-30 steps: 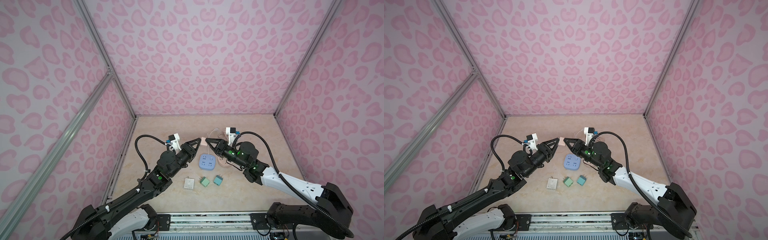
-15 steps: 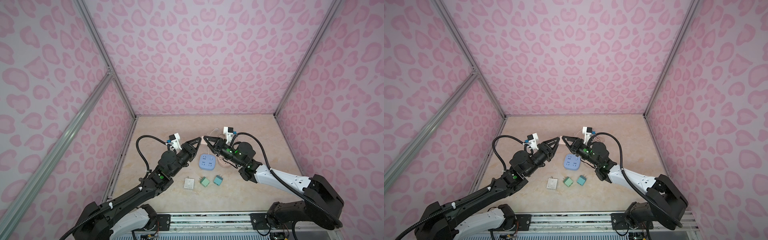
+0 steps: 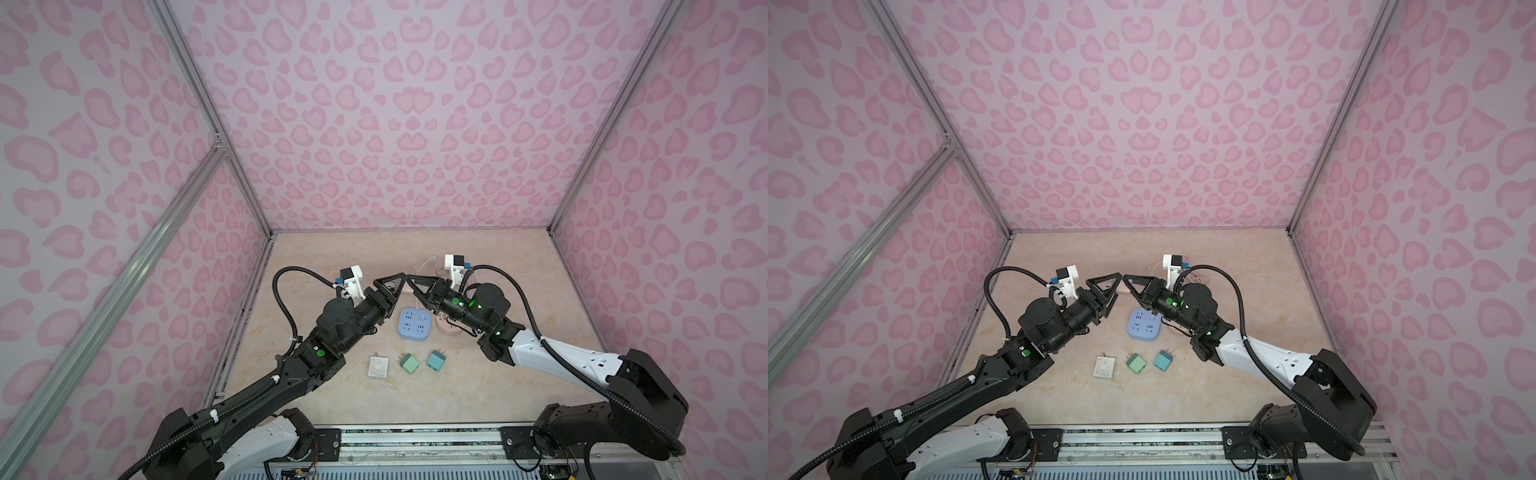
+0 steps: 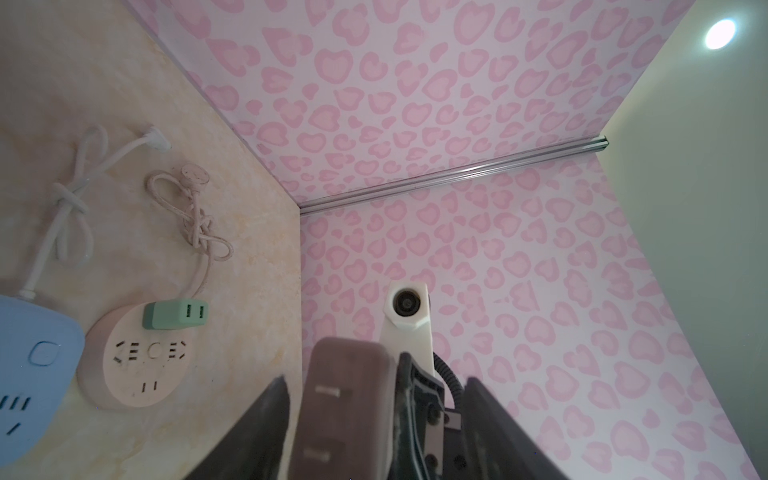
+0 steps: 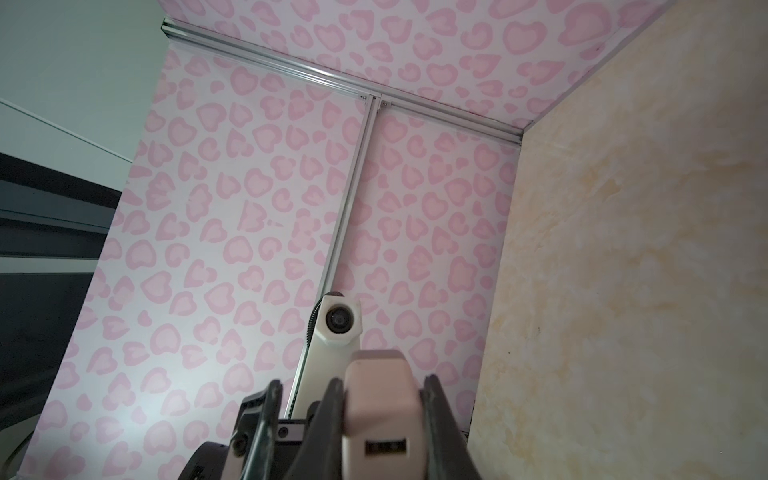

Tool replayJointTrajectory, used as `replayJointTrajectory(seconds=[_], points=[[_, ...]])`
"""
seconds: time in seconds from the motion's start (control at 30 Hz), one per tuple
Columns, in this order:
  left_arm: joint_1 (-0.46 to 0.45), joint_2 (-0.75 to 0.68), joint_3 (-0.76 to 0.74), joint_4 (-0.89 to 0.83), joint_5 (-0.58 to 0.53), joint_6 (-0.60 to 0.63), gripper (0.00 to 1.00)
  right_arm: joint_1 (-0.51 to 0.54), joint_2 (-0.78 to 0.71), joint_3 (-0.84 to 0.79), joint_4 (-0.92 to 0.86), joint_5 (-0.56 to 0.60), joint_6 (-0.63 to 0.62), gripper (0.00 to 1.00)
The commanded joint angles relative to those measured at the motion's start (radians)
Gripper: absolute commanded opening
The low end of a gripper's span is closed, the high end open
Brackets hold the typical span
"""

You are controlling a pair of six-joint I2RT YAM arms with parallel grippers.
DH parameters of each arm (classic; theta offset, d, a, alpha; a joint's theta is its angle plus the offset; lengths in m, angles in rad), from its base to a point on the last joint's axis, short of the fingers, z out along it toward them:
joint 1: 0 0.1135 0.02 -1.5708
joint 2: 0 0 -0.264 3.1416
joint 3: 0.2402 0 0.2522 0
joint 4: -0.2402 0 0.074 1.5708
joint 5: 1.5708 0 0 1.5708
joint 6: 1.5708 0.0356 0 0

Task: Insert the plug
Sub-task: 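Carry the pink adapter over the pink round strip while the left gripper withdraws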

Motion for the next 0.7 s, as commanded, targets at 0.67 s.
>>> replayJointTrajectory(seconds=[0.67], points=[[0.003,-0.241,0.170,-1.074,-0.277,0.511,0.67,-0.155,-0.142,0.441,-1.562,0.325,-0.788,0.00]])
